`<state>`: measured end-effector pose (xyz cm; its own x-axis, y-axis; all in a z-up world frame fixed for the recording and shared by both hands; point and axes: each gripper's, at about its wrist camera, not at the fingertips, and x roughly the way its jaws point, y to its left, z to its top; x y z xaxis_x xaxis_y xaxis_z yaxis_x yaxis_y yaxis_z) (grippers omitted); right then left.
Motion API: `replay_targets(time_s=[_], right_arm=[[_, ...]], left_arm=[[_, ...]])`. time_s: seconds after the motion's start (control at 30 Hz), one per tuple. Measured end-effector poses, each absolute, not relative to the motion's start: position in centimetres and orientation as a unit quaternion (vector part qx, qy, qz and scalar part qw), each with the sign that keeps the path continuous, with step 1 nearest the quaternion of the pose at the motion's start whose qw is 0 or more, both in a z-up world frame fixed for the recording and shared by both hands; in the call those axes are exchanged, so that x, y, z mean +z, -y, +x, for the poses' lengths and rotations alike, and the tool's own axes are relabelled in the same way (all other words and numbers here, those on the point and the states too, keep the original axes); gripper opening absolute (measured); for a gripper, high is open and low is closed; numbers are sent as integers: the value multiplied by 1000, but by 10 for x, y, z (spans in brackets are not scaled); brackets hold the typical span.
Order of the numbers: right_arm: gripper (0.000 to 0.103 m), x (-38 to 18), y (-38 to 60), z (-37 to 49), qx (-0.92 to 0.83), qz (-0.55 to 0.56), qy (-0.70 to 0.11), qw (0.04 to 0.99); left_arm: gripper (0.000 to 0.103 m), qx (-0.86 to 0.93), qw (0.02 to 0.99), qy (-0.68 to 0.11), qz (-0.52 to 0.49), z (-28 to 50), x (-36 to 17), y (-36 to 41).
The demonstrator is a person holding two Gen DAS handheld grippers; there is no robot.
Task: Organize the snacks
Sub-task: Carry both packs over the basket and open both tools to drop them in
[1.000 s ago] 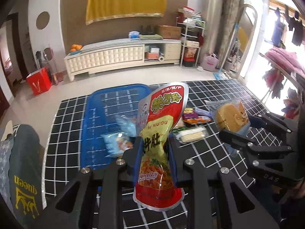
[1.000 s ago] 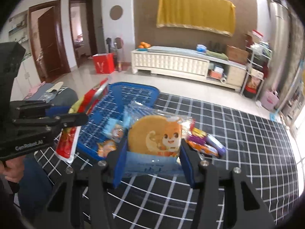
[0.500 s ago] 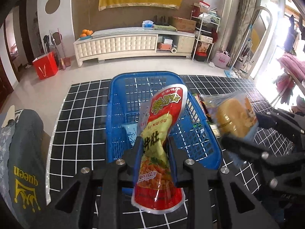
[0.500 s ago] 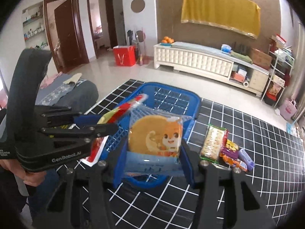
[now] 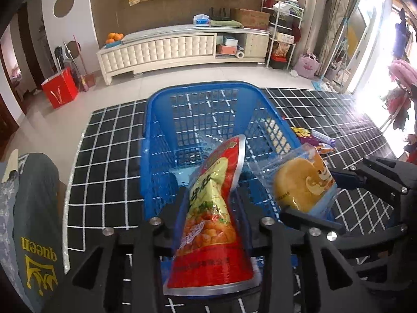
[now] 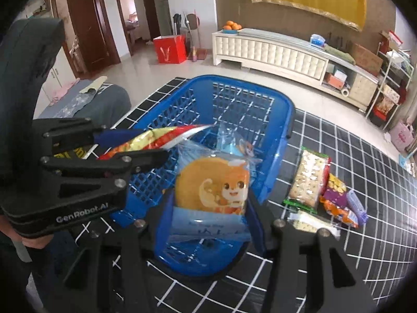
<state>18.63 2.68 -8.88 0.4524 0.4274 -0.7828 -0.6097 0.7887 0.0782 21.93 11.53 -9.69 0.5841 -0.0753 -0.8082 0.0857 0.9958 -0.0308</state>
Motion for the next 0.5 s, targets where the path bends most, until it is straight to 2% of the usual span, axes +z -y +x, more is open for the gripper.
replay_targets(time_s=[0.23, 0.3, 0.37, 0.5], right_arm=[[59, -91, -26, 187, 309, -105, -431, 841], [67, -90, -23, 189, 314, -94, -435, 839], [80, -85, -17, 187, 319, -83, -429, 841], [85, -66, 5, 180, 315, -81, -398, 858]], left_arm=[[53, -26, 893, -449, 0, 217, -92, -125], [55, -24, 894, -447, -6, 214, -88, -127], [57, -22, 895, -445, -7, 212, -85, -129], [59, -16, 899, -437, 3, 206, -75, -122]])
